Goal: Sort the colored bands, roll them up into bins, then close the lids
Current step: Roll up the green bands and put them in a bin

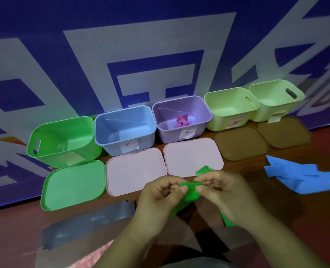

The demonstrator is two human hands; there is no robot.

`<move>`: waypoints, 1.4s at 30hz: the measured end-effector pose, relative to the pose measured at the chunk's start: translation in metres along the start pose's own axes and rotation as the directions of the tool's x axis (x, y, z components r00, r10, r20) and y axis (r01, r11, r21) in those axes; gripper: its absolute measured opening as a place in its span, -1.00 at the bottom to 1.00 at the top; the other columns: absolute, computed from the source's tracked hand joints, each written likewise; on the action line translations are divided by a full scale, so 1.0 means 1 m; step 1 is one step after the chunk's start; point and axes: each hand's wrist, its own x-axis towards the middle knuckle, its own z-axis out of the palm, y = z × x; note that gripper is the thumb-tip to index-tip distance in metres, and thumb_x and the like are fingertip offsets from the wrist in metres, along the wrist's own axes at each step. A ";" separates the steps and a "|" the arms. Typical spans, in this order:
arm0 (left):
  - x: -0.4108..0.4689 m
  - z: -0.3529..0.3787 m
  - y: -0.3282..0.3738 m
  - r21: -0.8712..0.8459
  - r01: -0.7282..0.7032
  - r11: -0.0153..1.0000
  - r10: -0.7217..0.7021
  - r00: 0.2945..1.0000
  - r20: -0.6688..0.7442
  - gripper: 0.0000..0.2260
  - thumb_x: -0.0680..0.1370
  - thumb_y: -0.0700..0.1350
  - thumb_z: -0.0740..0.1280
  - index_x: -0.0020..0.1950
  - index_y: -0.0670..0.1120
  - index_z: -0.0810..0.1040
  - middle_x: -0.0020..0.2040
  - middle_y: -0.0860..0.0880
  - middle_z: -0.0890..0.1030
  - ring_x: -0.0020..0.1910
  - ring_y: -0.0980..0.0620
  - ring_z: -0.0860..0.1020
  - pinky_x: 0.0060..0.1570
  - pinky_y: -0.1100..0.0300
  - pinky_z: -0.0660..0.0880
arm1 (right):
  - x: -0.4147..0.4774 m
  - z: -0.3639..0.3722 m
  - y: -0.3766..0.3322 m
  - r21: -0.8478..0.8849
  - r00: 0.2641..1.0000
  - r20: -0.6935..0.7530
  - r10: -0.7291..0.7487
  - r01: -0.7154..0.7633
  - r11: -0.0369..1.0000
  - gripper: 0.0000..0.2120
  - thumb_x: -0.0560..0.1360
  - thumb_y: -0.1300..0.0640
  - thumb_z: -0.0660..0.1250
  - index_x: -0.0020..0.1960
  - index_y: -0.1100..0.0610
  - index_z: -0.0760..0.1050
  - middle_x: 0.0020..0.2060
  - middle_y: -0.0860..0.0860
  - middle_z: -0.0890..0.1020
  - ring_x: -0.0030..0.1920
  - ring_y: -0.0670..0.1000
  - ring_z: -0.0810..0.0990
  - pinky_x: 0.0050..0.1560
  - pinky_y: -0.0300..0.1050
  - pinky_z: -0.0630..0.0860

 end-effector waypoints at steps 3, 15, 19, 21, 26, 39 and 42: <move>0.008 0.006 -0.016 0.079 0.038 0.996 -0.037 0.999 -0.014 -0.96 0.49 -0.19 0.43 -0.13 -0.10 0.68 -0.22 -0.08 0.69 -0.21 0.08 0.60 -0.16 0.21 0.52 | -0.001 -0.014 0.020 -0.014 0.999 -0.024 0.028 -0.028 0.999 -0.74 0.40 0.37 0.49 -0.16 0.00 0.68 -0.24 0.00 0.73 -0.18 -0.06 0.70 -0.09 -0.27 0.58; 0.038 0.049 -0.085 0.234 0.253 0.939 -0.253 0.967 -0.033 -0.80 0.54 -0.34 0.38 -0.21 -0.10 0.66 -0.30 0.01 0.65 -0.29 0.17 0.54 -0.22 0.30 0.49 | 0.014 -0.107 0.146 -0.301 0.961 -0.192 0.197 -0.249 0.921 -0.80 0.43 0.27 0.49 -0.08 0.00 0.60 -0.16 -0.10 0.69 -0.16 -0.27 0.63 -0.13 -0.55 0.41; 0.044 0.064 -0.101 0.329 0.284 0.901 -0.295 0.955 -0.017 -0.83 0.56 -0.30 0.38 -0.20 -0.11 0.65 -0.34 0.05 0.63 -0.35 0.21 0.49 -0.29 0.31 0.43 | 0.010 -0.136 0.186 -0.499 0.962 -0.105 0.253 -0.271 0.823 -0.83 0.44 0.15 0.49 0.02 0.03 0.64 -0.13 -0.18 0.64 -0.08 -0.17 0.61 -0.12 -0.59 0.35; 0.045 0.071 -0.108 0.381 0.291 0.878 -0.309 0.951 -0.014 -0.85 0.56 -0.29 0.38 -0.18 -0.11 0.64 -0.33 0.03 0.64 -0.34 0.22 0.49 -0.29 0.28 0.44 | 0.003 -0.144 0.198 -0.522 0.967 -0.062 0.247 -0.242 0.818 -0.84 0.41 0.16 0.49 -0.05 -0.04 0.65 -0.21 -0.19 0.65 -0.16 -0.23 0.59 -0.16 -0.51 0.40; 0.047 0.087 -0.118 0.442 0.327 0.835 -0.348 0.937 -0.037 -0.85 0.55 -0.23 0.40 -0.16 -0.02 0.65 -0.26 -0.01 0.70 -0.28 0.17 0.57 -0.19 0.19 0.52 | -0.002 -0.156 0.224 -0.582 0.987 -0.158 0.037 -0.123 0.804 -0.77 0.29 0.23 0.49 -0.11 0.00 0.59 -0.19 -0.03 0.60 -0.21 -0.04 0.58 -0.18 -0.28 0.43; 0.060 0.120 -0.124 0.451 0.347 0.822 -0.376 0.926 -0.028 -0.85 0.57 -0.27 0.38 -0.15 -0.06 0.66 -0.19 -0.08 0.71 -0.20 0.07 0.64 -0.08 0.04 0.57 | 0.002 -0.188 0.248 -0.440 0.921 -0.244 0.303 -0.383 0.812 -0.60 0.36 0.11 0.51 0.16 -0.02 0.51 -0.05 -0.19 0.59 -0.06 -0.11 0.56 -0.10 -0.23 0.47; 0.063 0.125 -0.125 0.444 0.351 0.824 -0.377 0.926 -0.032 -0.83 0.55 -0.27 0.40 -0.15 -0.03 0.67 -0.18 -0.06 0.72 -0.16 0.04 0.66 -0.01 -0.03 0.58 | 0.000 -0.188 0.241 -0.436 0.936 -0.237 0.260 -0.342 0.832 -0.75 0.41 0.09 0.49 -0.04 -0.18 0.49 -0.29 -0.28 0.59 -0.19 -0.20 0.60 -0.26 -0.44 0.37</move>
